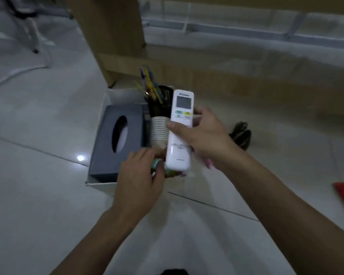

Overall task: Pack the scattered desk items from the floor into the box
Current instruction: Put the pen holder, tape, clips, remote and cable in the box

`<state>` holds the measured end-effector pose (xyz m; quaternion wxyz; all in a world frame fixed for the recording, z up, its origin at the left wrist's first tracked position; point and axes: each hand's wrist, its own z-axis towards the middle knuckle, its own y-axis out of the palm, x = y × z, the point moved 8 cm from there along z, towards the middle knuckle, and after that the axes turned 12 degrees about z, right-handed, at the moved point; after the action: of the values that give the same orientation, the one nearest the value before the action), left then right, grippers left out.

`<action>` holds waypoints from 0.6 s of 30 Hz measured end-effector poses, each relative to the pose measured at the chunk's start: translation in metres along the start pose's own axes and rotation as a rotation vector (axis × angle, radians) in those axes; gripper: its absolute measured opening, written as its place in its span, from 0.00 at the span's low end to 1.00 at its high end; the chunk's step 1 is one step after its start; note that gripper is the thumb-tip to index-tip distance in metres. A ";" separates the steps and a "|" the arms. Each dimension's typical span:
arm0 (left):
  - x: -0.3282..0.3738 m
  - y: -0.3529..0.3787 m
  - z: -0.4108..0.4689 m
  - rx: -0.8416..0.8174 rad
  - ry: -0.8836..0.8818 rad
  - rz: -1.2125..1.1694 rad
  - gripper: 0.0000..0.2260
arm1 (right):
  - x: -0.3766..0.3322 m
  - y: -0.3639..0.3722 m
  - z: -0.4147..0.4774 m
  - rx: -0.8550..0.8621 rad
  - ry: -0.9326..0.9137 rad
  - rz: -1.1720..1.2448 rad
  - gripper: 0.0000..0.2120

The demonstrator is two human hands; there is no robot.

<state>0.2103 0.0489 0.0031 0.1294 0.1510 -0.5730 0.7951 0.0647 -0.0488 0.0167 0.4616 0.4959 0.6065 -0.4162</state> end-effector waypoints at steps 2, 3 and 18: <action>-0.017 0.007 -0.009 -0.045 -0.018 0.100 0.08 | -0.003 0.032 0.019 -0.055 -0.048 -0.253 0.27; -0.020 0.008 -0.013 -0.042 -0.004 0.128 0.08 | -0.001 0.045 0.026 -0.077 -0.062 -0.381 0.27; -0.028 -0.006 -0.014 0.109 -0.028 -0.054 0.05 | 0.051 0.094 0.021 -0.120 -0.042 -0.499 0.24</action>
<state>0.2367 0.0628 -0.0069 0.1344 0.1841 -0.5263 0.8192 0.1559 -0.0429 -0.0425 0.3857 0.2939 0.7240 -0.4906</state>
